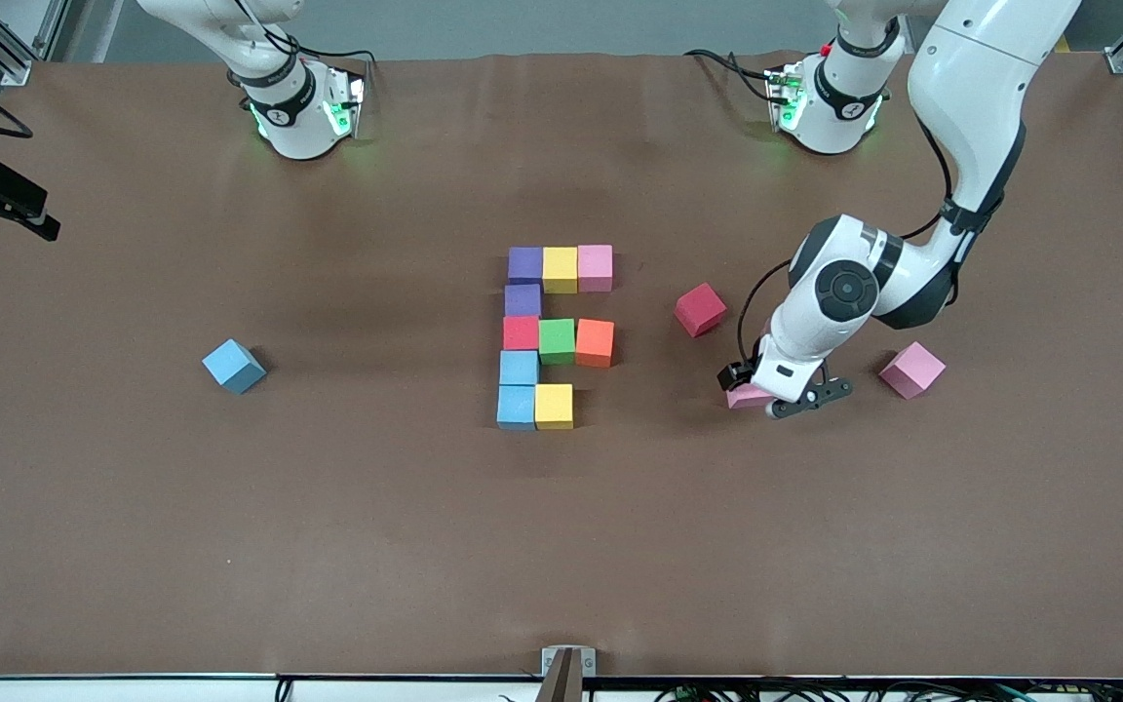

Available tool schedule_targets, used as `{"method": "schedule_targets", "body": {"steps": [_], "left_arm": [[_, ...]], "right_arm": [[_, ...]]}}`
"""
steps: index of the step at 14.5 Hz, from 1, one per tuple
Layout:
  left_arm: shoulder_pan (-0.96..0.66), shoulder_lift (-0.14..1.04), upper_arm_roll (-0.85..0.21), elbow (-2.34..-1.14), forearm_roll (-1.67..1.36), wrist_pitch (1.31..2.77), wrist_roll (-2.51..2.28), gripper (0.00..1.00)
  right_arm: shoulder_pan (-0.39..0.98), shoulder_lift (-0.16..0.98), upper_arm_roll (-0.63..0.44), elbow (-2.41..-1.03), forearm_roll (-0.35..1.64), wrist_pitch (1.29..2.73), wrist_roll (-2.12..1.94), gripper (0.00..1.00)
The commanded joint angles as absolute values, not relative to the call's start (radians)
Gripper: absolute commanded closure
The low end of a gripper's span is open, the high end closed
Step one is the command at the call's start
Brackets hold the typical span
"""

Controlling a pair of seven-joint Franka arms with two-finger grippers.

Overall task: Arrange 11 blocks into digit 3
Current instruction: 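Grasp the pink cube with the left gripper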

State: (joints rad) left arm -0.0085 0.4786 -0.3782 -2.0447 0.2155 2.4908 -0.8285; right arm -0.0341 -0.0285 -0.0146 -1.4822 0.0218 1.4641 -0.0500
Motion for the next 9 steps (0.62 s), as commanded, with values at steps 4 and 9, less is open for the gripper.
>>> {"method": "schedule_targets", "body": {"steps": [4, 9], "left_arm": [[-0.008, 0.534, -0.379, -1.999, 0.239, 2.494, -0.83, 0.06], [0.005, 0.537, -0.38, -2.011, 0.238, 2.482, -0.854, 0.36]], "right_arm": [[-0.049, -0.025, -0.002, -1.471, 0.012, 1.454, -0.055, 0.0], [-0.049, -0.025, -0.002, -1.471, 0.012, 1.454, -0.055, 0.0]]}}
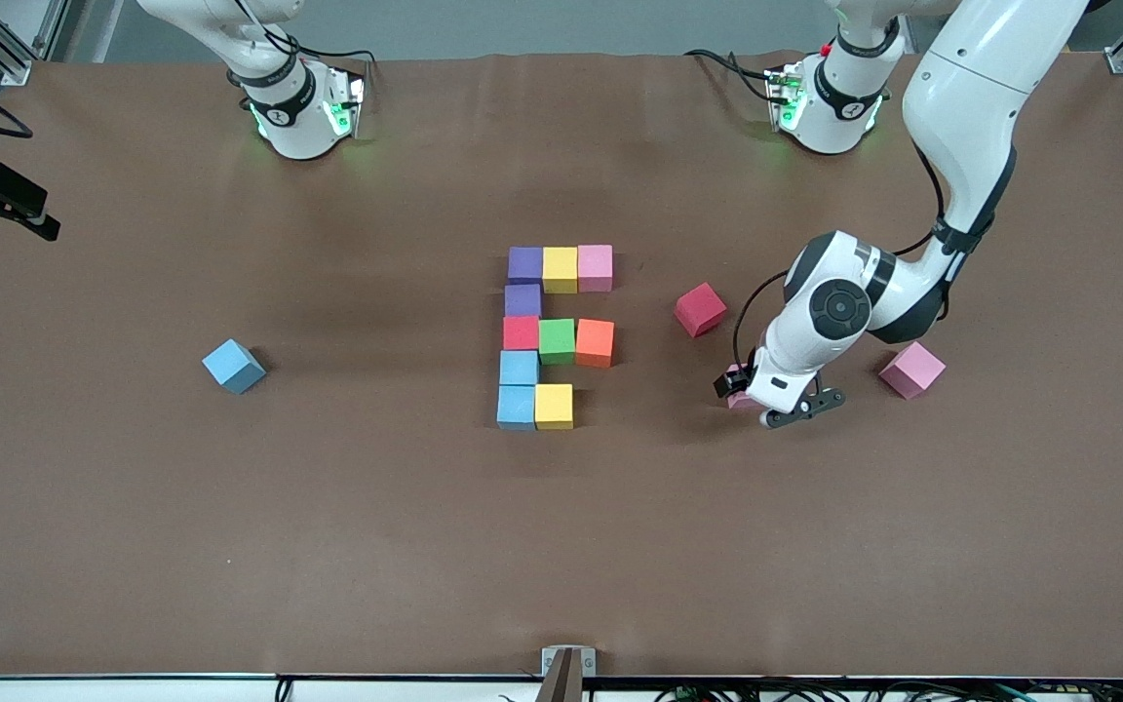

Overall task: Arrange 11 blocks into digit 3
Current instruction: 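Grasp the pink cube with the left gripper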

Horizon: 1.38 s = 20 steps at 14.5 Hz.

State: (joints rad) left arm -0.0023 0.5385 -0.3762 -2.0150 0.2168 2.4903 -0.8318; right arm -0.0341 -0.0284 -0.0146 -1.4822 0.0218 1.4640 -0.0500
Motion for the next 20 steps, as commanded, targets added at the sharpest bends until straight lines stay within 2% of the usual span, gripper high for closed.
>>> {"method": "schedule_targets", "body": {"steps": [1, 2, 3, 5, 7, 9, 11, 18, 20], "left_arm": [[0.005, 0.535, -0.38, -2.011, 0.236, 2.482, -0.874, 0.52], [0.005, 0.534, -0.38, -2.003, 0.236, 2.482, -0.893, 0.65], [0.006, 0.529, -0.38, -1.994, 0.233, 2.482, -0.916, 0.71], [0.006, 0.528, -0.38, -1.971, 0.226, 2.479, -0.943, 0.78], [0.009, 0.528, -0.382, -1.935, 0.222, 2.438, -0.954, 0.79], [-0.006, 0.529, -0.382, -1.879, 0.21, 2.376, -1.0, 0.87], [-0.024, 0.532, -0.385, -1.829, 0.207, 2.32, -1.029, 0.9], [-0.095, 0.615, -0.411, -1.626, 0.048, 2.298, -1.193, 0.93], [-0.129, 0.641, -0.41, -1.579, 0.049, 2.298, -1.265, 0.98]], "right_arm": [[-0.049, -0.025, -0.002, -1.47, 0.012, 1.454, -0.055, 0.0], [-0.049, -0.025, -0.002, -1.471, 0.012, 1.454, -0.057, 0.0], [-0.049, -0.025, -0.002, -1.471, 0.012, 1.454, -0.055, 0.0], [-0.048, -0.025, -0.002, -1.471, 0.012, 1.454, -0.055, 0.0], [-0.049, -0.025, -0.002, -1.471, 0.012, 1.454, -0.057, 0.0], [-0.049, -0.025, -0.002, -1.471, 0.012, 1.453, -0.057, 0.0], [-0.048, -0.025, -0.002, -1.471, 0.012, 1.454, -0.055, 0.0], [-0.035, -0.025, -0.002, -1.471, 0.012, 1.454, -0.055, 0.0], [-0.035, -0.025, -0.002, -1.471, 0.012, 1.454, -0.055, 0.0]]}}
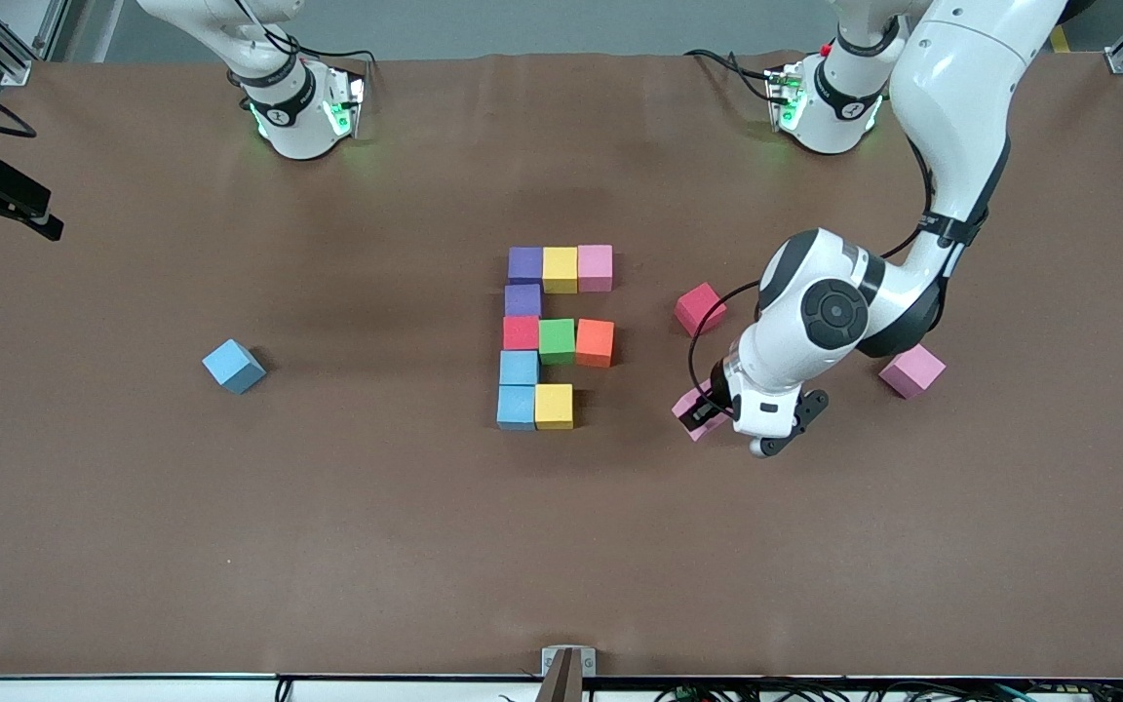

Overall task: Arrange 11 blocks into digit 3
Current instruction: 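Carry the pink cube to the yellow cube with the left gripper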

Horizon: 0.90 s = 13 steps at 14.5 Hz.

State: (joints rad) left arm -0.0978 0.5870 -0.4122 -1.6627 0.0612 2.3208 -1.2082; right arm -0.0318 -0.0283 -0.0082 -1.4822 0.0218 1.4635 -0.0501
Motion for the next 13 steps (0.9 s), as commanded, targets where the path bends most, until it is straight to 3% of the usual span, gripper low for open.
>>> {"method": "schedule_targets", "body": {"steps": [1, 9, 13], "left_arm": [[-0.143, 0.652, -0.407, -1.559, 0.049, 2.298, -1.302, 0.99], [-0.247, 0.778, -0.397, -1.367, 0.046, 2.301, -1.62, 0.99], [-0.336, 0.828, -0.342, -1.309, 0.046, 2.313, -1.82, 0.99]], "right_arm": [[-0.037, -0.025, -0.002, -1.471, 0.012, 1.454, -0.055, 0.0], [-0.034, -0.025, -0.002, -1.471, 0.012, 1.454, -0.055, 0.0], [-0.034, -0.025, -0.002, -1.471, 0.012, 1.456, -0.055, 0.0]]}}
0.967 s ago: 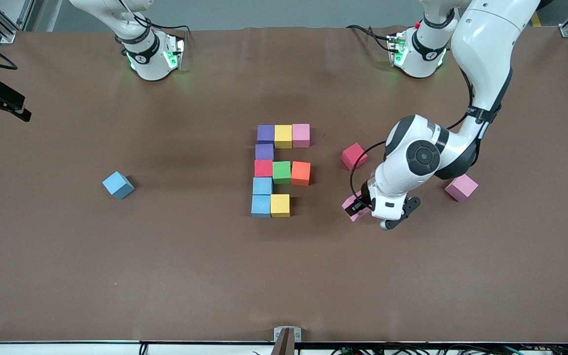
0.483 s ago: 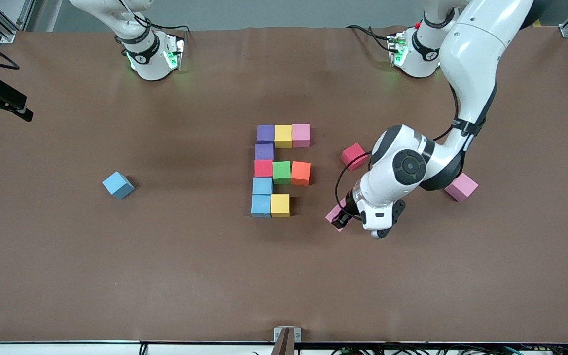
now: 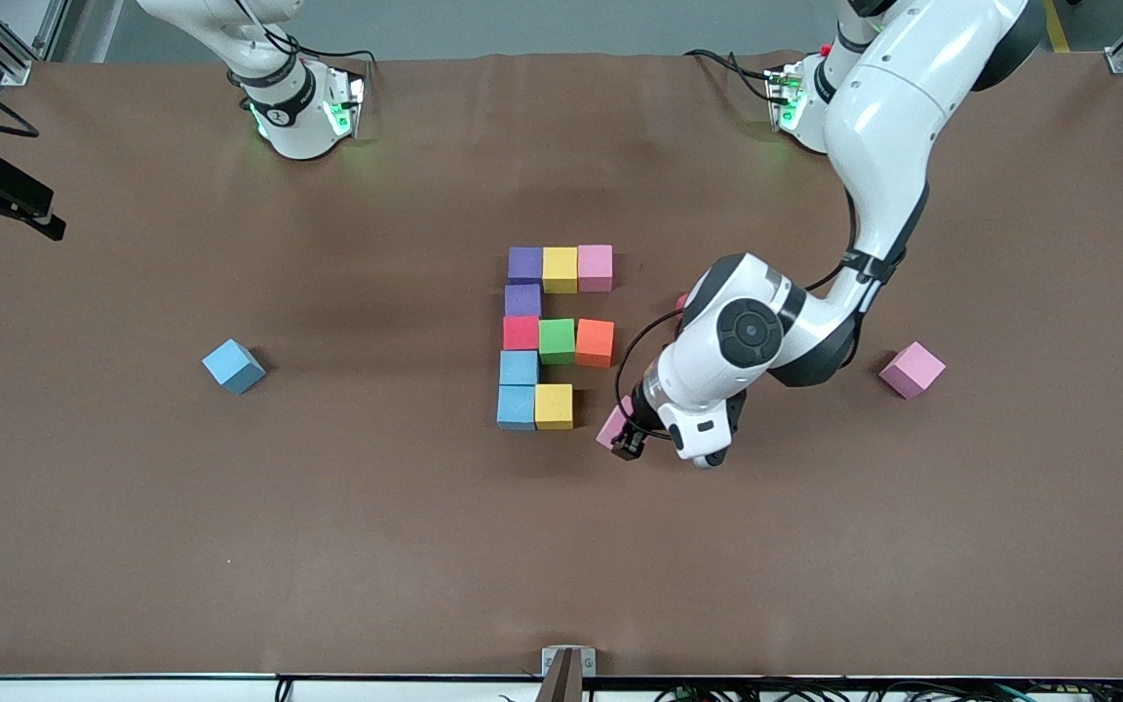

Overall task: Arrange 11 blocks into digit 3
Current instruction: 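Carry the pink cube to the yellow cube with the left gripper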

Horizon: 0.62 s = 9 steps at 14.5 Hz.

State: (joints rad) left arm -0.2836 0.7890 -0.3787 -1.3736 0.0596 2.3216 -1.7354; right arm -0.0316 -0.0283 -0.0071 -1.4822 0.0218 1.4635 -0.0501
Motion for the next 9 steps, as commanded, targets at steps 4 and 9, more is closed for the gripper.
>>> {"method": "schedule_targets", "body": {"steps": [4, 9], "left_arm": [[-0.4, 0.841, -0.281, -1.312, 0.049, 2.33, -1.997, 0.99], [-0.433, 0.847, -0.255, -1.318, 0.058, 2.322, -2.176, 0.98]], "right_arm": [[-0.034, -0.025, -0.002, -1.471, 0.012, 1.454, -0.055, 0.0], [-0.034, -0.025, -0.002, -1.471, 0.012, 1.454, -0.055, 0.0]]}}
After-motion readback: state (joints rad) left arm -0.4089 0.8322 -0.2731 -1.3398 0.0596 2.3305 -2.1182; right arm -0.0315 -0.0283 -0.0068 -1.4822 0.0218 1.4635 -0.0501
